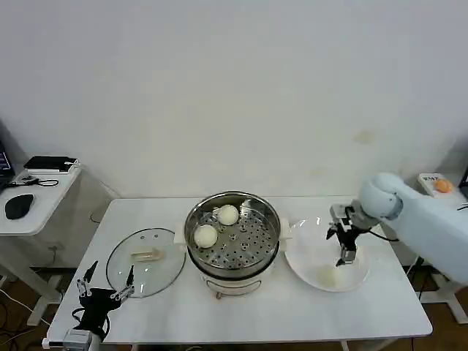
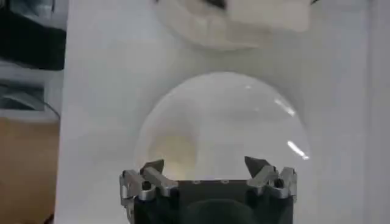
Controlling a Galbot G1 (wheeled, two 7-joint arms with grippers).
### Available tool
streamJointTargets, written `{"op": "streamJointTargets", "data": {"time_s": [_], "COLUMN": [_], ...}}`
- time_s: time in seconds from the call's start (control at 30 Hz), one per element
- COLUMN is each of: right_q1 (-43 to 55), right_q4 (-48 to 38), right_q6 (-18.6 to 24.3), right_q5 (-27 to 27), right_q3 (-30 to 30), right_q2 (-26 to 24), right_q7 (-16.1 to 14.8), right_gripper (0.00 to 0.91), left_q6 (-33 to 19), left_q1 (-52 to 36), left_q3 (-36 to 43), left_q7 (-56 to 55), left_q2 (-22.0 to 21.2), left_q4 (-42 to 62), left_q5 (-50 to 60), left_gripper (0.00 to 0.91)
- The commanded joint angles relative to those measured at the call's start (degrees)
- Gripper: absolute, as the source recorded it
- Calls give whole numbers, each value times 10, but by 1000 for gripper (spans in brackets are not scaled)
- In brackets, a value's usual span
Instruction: Take steamed baozi put them in steamer then cover it.
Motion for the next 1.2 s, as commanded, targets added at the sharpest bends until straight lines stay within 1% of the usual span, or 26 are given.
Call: {"op": "streamJointTargets", "data": {"time_s": [0.03,0.23,0.67,1.2], "right_q1": [-29,-40,-48,-58], "right_q4": [-14,-25,-49,-59], "right_q6": [3,9,10,11], "right_q5": [-24,-35,-46,-60], "right_q3": [-4,-5,-3,1], "right_q2": [7,13,45,48], "right_q7": [-1,4,10,12], "right_gripper": [907,907,907,907], "left_q6": [1,1,6,6], "left_q1": [-1,-5,-8,-14], "left_q3": [0,1,1,2], "left_q7": [1,1,1,1], "left_q2": [0,1,3,5], "left_q4": [5,17,23,33], "left_q5": [-1,0,-3,-5], "left_gripper": [907,907,907,907]}}
